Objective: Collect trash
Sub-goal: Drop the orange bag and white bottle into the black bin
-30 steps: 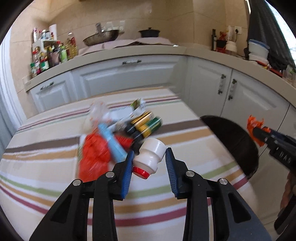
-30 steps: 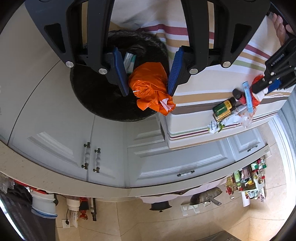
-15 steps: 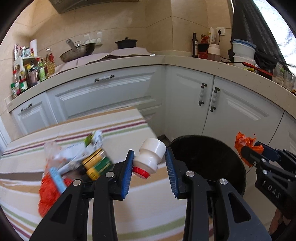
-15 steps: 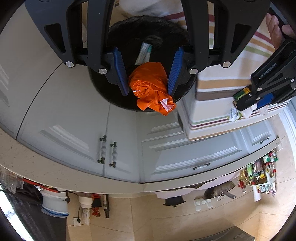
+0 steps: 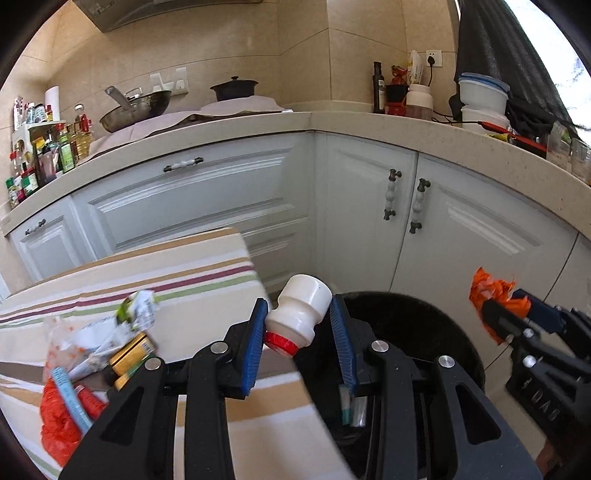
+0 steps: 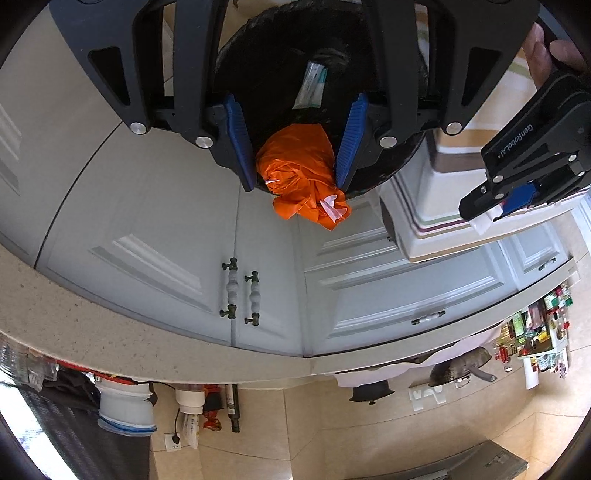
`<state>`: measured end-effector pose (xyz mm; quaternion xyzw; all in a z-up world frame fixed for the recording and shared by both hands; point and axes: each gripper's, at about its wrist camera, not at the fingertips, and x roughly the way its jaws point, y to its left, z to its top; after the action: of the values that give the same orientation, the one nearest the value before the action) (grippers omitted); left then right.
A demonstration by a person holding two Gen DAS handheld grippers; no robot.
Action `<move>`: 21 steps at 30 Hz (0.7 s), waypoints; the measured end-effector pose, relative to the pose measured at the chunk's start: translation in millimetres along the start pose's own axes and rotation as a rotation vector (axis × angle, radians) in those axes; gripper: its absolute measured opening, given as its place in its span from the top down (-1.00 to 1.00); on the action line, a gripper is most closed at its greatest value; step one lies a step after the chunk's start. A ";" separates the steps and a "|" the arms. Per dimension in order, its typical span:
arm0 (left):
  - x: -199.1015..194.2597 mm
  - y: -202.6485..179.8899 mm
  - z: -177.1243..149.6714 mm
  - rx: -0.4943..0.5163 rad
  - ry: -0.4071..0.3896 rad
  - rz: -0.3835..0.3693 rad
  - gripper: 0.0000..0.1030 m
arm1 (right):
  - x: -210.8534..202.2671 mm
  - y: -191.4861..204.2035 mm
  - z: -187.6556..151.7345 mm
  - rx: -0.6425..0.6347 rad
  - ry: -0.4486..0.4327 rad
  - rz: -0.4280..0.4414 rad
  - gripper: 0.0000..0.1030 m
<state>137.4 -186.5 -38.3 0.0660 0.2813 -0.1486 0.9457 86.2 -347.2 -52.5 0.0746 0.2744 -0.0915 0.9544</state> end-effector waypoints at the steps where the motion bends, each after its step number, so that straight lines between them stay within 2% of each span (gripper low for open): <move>1: 2.7 -2.8 1.2 0.003 -0.001 0.001 0.29 | 3.3 -1.9 0.8 0.005 0.002 -0.002 0.00; 3: 9.2 -7.7 2.4 0.014 0.002 0.007 0.10 | 8.8 -6.5 2.3 0.019 0.005 -0.009 -0.01; 6: 15.3 -8.3 0.8 0.016 0.022 0.010 -0.06 | 10.5 -12.7 4.2 0.032 0.005 -0.017 -0.02; 13: 7.5 1.6 -0.9 -0.009 0.030 0.012 -0.16 | 0.5 -11.4 4.7 0.033 -0.007 -0.028 -0.02; 21: -17.7 23.9 -1.8 -0.019 0.012 0.041 -0.24 | -12.8 7.3 6.9 0.018 -0.022 0.006 -0.02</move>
<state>130.0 -159.2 -29.1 0.0639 0.2868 -0.1261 0.9475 80.7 -339.7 -39.2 0.0832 0.2626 -0.0920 0.9569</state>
